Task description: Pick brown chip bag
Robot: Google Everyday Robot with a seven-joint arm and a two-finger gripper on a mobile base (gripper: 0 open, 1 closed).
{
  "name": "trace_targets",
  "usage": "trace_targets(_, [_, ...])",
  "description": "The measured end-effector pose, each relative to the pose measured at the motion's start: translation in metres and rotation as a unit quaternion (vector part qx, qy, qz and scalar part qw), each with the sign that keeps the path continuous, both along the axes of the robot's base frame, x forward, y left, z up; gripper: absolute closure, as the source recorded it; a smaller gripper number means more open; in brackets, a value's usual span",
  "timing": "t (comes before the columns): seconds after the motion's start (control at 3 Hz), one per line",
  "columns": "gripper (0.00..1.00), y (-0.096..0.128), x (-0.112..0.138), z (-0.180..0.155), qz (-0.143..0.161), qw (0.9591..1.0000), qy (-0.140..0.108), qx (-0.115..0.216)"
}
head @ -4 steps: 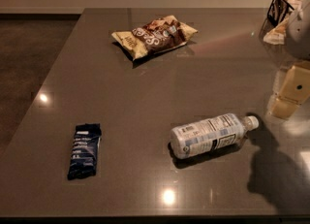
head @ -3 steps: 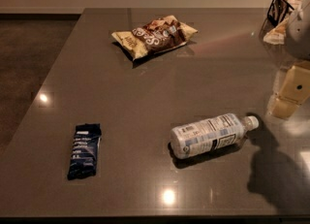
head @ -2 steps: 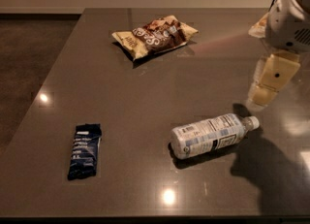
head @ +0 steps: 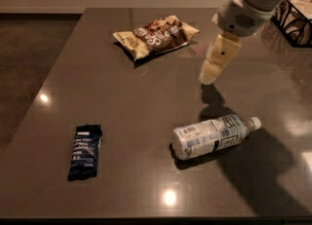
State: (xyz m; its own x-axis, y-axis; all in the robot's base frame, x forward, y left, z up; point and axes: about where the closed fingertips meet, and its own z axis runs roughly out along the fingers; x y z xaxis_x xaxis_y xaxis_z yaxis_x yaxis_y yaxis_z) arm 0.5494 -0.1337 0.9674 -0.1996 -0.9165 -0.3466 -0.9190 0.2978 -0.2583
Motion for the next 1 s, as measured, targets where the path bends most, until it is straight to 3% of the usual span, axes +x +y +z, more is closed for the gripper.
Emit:
trace_targets(0.33, [0.00,0.030,0.037,-0.011,0.016,0.9993,-0.034,0.003])
trace_targets(0.67, [0.00,0.053,0.077,-0.022,0.050,0.9961,-0.073,-0.002])
trace_targets(1.0, [0.00,0.068,0.118,-0.036,0.070,0.9939,-0.085,-0.010])
